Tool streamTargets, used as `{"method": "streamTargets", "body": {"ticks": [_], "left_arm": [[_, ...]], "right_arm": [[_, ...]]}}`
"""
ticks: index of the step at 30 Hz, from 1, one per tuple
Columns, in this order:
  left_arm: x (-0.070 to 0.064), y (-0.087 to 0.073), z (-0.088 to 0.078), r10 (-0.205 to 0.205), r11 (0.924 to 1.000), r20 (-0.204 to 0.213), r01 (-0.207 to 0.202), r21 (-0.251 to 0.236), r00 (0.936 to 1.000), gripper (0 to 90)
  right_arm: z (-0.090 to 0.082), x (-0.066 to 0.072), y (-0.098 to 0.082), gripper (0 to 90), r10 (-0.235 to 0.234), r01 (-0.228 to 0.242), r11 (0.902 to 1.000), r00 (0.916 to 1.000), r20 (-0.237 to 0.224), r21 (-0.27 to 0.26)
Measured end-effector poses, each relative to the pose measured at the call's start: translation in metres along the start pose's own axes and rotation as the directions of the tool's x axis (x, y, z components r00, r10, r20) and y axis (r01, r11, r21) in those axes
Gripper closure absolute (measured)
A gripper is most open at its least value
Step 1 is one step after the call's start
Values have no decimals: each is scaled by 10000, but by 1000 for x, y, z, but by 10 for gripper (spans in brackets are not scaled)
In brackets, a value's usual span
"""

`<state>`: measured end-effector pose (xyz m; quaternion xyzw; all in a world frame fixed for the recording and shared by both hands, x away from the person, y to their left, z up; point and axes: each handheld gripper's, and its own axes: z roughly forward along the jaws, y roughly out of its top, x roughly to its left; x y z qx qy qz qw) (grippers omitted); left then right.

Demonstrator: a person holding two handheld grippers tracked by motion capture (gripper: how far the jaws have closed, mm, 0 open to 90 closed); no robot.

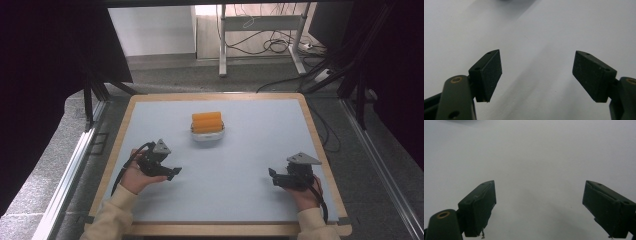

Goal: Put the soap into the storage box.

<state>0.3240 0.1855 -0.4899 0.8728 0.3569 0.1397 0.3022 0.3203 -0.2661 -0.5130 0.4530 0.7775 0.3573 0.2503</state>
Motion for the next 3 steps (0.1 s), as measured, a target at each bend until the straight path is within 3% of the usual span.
{"method": "streamTargets", "body": {"ticks": [3], "left_arm": [[2,0,-2,-60,9999,1,60,-99,10000,230]], "right_arm": [[0,0,0,121,-32,32,9999,10000,0,-98]]}}
